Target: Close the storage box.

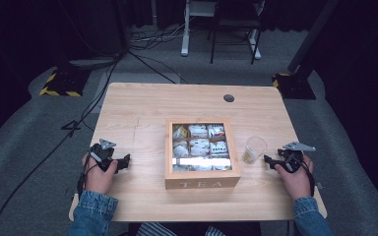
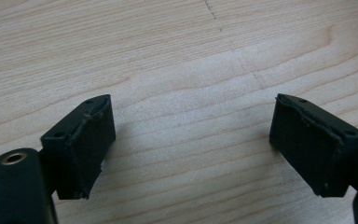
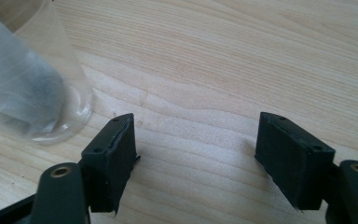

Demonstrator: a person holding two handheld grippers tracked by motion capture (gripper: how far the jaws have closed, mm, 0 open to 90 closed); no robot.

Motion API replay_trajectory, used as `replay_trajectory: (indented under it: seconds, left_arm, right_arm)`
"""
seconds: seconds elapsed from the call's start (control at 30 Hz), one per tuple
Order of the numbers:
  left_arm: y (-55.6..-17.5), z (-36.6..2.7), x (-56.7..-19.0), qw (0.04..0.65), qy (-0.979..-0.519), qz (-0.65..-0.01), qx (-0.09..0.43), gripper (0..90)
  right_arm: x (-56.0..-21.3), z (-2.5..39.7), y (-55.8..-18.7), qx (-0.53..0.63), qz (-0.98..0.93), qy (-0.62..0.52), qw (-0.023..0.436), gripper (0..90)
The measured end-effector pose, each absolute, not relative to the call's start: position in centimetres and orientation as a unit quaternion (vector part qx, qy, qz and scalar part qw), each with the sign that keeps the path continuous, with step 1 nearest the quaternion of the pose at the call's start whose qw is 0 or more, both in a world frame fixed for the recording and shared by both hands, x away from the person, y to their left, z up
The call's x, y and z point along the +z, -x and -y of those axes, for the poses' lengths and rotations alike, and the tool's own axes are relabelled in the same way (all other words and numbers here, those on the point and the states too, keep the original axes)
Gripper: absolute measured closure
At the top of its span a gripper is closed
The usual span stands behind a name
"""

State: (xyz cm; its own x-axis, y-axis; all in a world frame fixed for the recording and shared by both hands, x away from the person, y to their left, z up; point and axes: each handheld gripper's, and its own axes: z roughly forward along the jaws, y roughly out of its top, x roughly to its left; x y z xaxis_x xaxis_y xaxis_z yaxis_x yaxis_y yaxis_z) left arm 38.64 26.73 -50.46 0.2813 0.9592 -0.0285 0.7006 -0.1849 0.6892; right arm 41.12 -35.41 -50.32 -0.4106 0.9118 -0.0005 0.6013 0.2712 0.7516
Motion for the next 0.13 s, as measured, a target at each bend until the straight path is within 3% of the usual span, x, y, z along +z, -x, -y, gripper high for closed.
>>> replay_trajectory:
  seconds: [0.13]
  left_arm:
    - [-38.66, -26.73, -50.46, 0.305, -0.740, -0.560, 0.212, 14.0]
  right_arm:
    - [-50.32, 35.41, -41.12, 0.346, -0.765, -0.495, 0.224, 29.2]
